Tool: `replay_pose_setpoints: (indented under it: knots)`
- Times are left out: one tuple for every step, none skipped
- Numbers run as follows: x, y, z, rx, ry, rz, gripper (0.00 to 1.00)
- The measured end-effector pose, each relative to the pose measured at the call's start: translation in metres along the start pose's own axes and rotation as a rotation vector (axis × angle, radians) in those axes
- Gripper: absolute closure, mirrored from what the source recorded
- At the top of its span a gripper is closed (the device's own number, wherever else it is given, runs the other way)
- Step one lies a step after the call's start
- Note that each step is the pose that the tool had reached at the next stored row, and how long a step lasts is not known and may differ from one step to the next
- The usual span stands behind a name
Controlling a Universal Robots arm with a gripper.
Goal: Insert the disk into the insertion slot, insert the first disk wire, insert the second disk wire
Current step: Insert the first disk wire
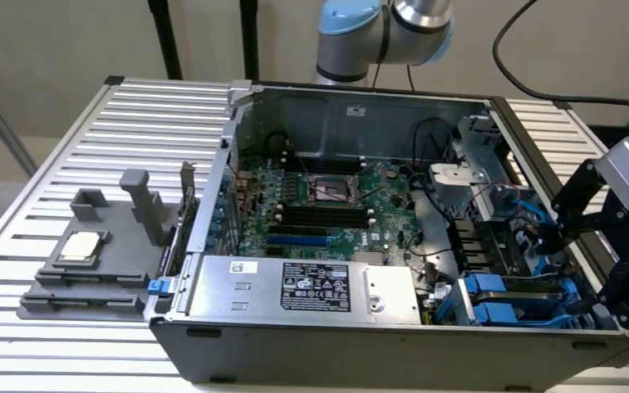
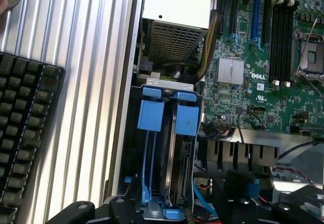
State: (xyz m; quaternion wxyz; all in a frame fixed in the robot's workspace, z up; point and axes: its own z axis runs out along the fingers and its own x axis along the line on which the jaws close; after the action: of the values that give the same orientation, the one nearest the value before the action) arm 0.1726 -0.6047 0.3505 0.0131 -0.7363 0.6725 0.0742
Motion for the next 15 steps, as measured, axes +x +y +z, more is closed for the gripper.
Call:
replay_pose_setpoints:
  knots:
    - [0.000,-0.0009,0.0007,-0.0004,-0.0011,-0.002,0.34]
    - [0.000,-0.0016,0.0014,-0.0008,-0.0026,-0.004,0.34]
    - [0.001,-0.0022,0.0020,-0.0011,-0.0039,-0.008,0.34]
    - [0.001,-0.0027,0.0025,-0.0014,-0.0053,-0.011,0.34]
    - [0.001,-0.0033,0.0030,-0.0017,-0.0069,-0.015,0.34]
    - [0.001,-0.0039,0.0033,-0.0022,-0.0092,-0.021,0.34]
    - [0.001,-0.0046,0.0035,-0.0027,-0.0118,-0.028,0.34]
    - [0.001,-0.0054,0.0036,-0.0033,-0.0146,-0.034,0.34]
    - [0.001,-0.0064,0.0036,-0.0038,-0.0170,-0.040,0.34]
    - [0.001,-0.0075,0.0035,-0.0042,-0.0198,-0.047,0.43]
    - [0.001,-0.0090,0.0034,-0.0046,-0.0226,-0.052,0.43]
    - [0.002,-0.0108,0.0032,-0.0051,-0.0248,-0.057,0.43]
    - [0.002,-0.0126,0.0031,-0.0056,-0.0264,-0.063,0.49]
    - [0.002,-0.0142,0.0030,-0.0062,-0.0279,-0.068,0.49]
    - [0.002,-0.0153,0.0029,-0.0069,-0.0289,-0.075,0.49]
